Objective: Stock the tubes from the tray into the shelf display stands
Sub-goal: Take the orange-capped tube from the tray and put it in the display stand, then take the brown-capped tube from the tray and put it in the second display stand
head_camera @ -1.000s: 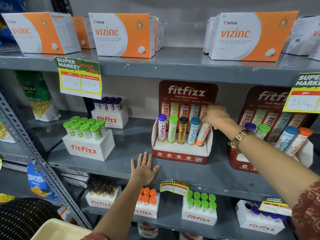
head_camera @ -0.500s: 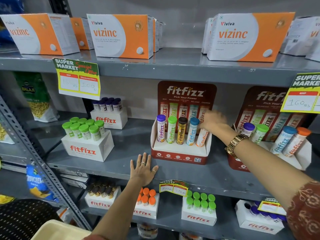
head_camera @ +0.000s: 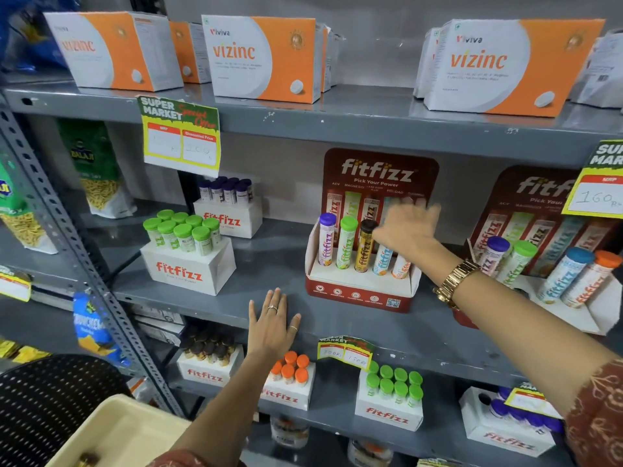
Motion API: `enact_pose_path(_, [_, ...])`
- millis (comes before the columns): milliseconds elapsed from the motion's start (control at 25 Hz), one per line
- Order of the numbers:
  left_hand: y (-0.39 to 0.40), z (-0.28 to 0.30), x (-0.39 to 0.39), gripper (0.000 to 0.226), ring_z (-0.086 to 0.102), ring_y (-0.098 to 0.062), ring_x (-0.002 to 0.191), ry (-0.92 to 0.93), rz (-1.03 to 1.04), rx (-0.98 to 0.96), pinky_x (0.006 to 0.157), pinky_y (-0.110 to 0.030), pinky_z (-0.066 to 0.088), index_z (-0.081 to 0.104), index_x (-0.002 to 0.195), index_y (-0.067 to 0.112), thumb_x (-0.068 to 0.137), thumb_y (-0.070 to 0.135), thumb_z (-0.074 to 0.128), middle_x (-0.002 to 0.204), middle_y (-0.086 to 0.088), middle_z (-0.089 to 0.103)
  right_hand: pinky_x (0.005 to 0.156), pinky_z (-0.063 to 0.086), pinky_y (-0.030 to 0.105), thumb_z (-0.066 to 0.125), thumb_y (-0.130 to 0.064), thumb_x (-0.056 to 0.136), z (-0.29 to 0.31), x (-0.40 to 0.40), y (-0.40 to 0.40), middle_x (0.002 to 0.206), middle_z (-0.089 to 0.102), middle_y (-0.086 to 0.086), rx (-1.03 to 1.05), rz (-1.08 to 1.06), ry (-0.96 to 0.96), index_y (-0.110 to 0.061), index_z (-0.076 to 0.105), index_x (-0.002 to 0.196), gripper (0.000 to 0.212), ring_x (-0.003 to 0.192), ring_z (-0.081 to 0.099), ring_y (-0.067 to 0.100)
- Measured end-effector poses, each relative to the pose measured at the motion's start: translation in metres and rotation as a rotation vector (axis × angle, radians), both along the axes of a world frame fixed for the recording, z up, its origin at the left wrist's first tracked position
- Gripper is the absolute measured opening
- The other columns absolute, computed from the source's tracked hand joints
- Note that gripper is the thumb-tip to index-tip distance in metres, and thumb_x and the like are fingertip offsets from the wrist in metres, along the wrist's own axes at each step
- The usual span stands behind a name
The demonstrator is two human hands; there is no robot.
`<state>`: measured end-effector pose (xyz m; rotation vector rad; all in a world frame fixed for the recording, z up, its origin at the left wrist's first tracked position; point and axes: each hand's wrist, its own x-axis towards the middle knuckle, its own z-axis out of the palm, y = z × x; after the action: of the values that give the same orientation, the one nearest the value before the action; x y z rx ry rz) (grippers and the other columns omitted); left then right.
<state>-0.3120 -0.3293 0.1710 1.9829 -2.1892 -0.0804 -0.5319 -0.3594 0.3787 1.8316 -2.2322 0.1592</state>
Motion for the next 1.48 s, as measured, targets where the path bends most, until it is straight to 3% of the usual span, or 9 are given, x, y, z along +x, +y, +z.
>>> enact_pose_path(120, [0.021, -0.002, 0.037, 0.080, 0.011, -0.020, 0.143, 0.031, 0.036, -0.100, 0.115, -0.046, 0.003, 0.023, 0.143, 0.010, 0.082, 0.052, -0.005, 0.154, -0.007, 0.021, 0.096, 0.036, 0.043, 0.061, -0.030, 0.076, -0.014, 0.044, 0.008, 0.124, 0.058, 0.013, -0.236, 0.169, 0.011, -0.007, 0.052, 0.121, 0.051, 0.114, 0.050, 0.031])
enact_pose_path(280, [0.050, -0.004, 0.097, 0.066, 0.033, -0.026, 0.136, 0.058, 0.158, -0.119, 0.112, -0.048, 0.020, 0.040, 0.135, 0.005, 0.086, 0.042, 0.015, 0.144, -0.013, 0.042, 0.075, 0.045, 0.040, 0.068, -0.017, 0.059, -0.044, 0.120, 0.023, 0.095, 0.070, 0.014, -0.319, 0.405, -0.022, -0.004, 0.063, 0.093, 0.037, 0.087, 0.062, 0.033])
enact_pose_path(440, [0.097, -0.025, 0.165, 0.065, 0.052, -0.030, 0.121, 0.068, 0.290, -0.033, 0.102, -0.054, 0.035, 0.054, 0.123, 0.001, 0.082, 0.040, 0.020, 0.129, -0.017, 0.057, 0.061, 0.048, 0.037, 0.071, -0.016, 0.048, -0.082, 0.199, 0.042, 0.076, 0.069, 0.013, -0.268, 0.615, -0.022, -0.005, 0.063, 0.077, 0.032, 0.067, 0.063, 0.031])
enact_pose_path(600, [0.156, -0.060, 0.226, 0.056, 0.043, -0.030, 0.129, 0.066, 0.406, 0.088, 0.107, -0.052, 0.028, 0.045, 0.131, 0.001, 0.088, 0.034, 0.030, 0.138, -0.017, 0.048, 0.058, 0.048, 0.032, 0.073, -0.016, 0.045, -0.128, 0.270, 0.067, 0.070, 0.070, 0.011, -0.176, 0.804, -0.042, -0.007, 0.064, 0.072, 0.030, 0.062, 0.063, 0.029])
enact_pose_path(720, [0.199, -0.092, 0.263, 0.064, 0.052, -0.032, 0.121, 0.080, 0.477, 0.206, 0.101, -0.055, 0.036, 0.052, 0.125, -0.001, 0.084, 0.039, 0.023, 0.133, -0.018, 0.053, 0.055, 0.048, 0.031, 0.066, -0.016, 0.047, -0.169, 0.319, 0.085, 0.067, 0.068, 0.008, -0.078, 0.914, -0.035, -0.009, 0.062, 0.072, 0.026, 0.060, 0.062, 0.028])
enact_pose_path(960, [0.269, -0.153, 0.302, 0.060, 0.014, -0.025, 0.142, 0.077, 0.559, 0.435, 0.113, -0.043, 0.016, 0.017, 0.144, 0.007, 0.095, 0.036, 0.033, 0.155, -0.010, 0.016, 0.052, 0.049, 0.033, 0.045, -0.009, 0.062, -0.253, 0.395, 0.121, 0.071, 0.067, 0.012, 0.213, 1.040, -0.026, -0.007, 0.063, 0.072, 0.021, 0.064, 0.063, 0.032])
enact_pose_path(1200, [0.298, -0.193, 0.318, 0.074, -0.003, -0.025, 0.143, 0.179, 0.686, 0.562, 0.114, -0.047, 0.015, -0.002, 0.146, 0.011, 0.093, 0.046, 0.037, 0.156, -0.007, -0.008, 0.082, 0.046, 0.042, 0.041, 0.002, 0.086, -0.302, 0.447, 0.142, 0.116, 0.058, 0.016, 0.505, 1.172, 0.018, -0.003, 0.053, 0.115, 0.032, 0.108, 0.051, 0.034])
enact_pose_path(1360, [0.306, -0.218, 0.314, 0.089, -0.022, -0.022, 0.138, 0.251, 0.695, 0.586, 0.114, -0.048, -0.004, -0.021, 0.140, 0.015, 0.077, 0.075, -0.002, 0.149, -0.003, -0.027, 0.091, 0.048, 0.040, 0.039, 0.005, 0.088, -0.346, 0.475, 0.148, 0.143, 0.041, 0.011, 0.634, 1.296, 0.121, -0.006, 0.035, 0.140, 0.053, 0.123, 0.044, 0.030])
enact_pose_path(1480, [0.309, -0.230, 0.315, 0.098, -0.031, -0.020, 0.133, 0.305, 0.680, 0.590, 0.110, -0.047, -0.015, -0.032, 0.134, 0.020, 0.056, 0.080, -0.027, 0.145, -0.001, -0.035, 0.083, 0.052, 0.040, 0.040, 0.002, 0.089, -0.369, 0.489, 0.151, 0.140, 0.043, 0.012, 0.568, 1.337, 0.224, -0.008, 0.034, 0.141, 0.053, 0.118, 0.047, 0.030])
